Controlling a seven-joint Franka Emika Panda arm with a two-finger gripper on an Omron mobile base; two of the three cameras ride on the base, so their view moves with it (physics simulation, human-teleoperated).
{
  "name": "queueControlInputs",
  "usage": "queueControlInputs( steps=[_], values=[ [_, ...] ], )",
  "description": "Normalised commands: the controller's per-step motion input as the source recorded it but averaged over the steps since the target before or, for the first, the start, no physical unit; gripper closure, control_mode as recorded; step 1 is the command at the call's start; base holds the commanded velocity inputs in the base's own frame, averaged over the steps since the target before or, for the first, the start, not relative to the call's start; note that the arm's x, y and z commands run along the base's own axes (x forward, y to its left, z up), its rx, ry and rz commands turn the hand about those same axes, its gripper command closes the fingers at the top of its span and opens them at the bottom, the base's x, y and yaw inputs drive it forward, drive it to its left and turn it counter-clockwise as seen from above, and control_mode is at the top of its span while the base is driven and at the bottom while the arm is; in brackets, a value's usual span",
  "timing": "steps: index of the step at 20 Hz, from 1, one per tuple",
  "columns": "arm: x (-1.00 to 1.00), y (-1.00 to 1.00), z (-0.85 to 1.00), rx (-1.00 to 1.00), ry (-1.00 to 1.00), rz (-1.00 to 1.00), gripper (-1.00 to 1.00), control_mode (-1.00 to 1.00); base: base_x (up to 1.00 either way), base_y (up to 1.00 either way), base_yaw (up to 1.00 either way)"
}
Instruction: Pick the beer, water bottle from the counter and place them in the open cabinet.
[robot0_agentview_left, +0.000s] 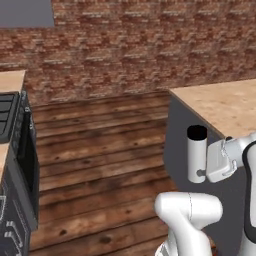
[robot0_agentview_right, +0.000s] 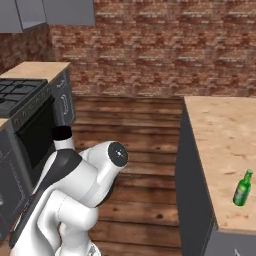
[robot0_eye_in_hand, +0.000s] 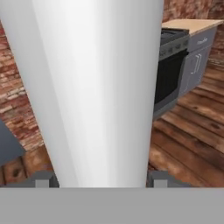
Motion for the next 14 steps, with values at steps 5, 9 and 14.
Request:
queueControlInputs(
  steps=[5,9,14],
  values=[
    [0.00,0.00,0.00,0.00,0.00,0.00,1.00,1.00,0.96,0.07,0.01],
    [0.00,0.00,0.00,0.00,0.00,0.00,1.00,1.00,1.00,0.12,0.01],
    [0.00,0.00,0.00,0.00,0.00,0.00,1.00,1.00,1.00,0.36,0.00]
  ],
)
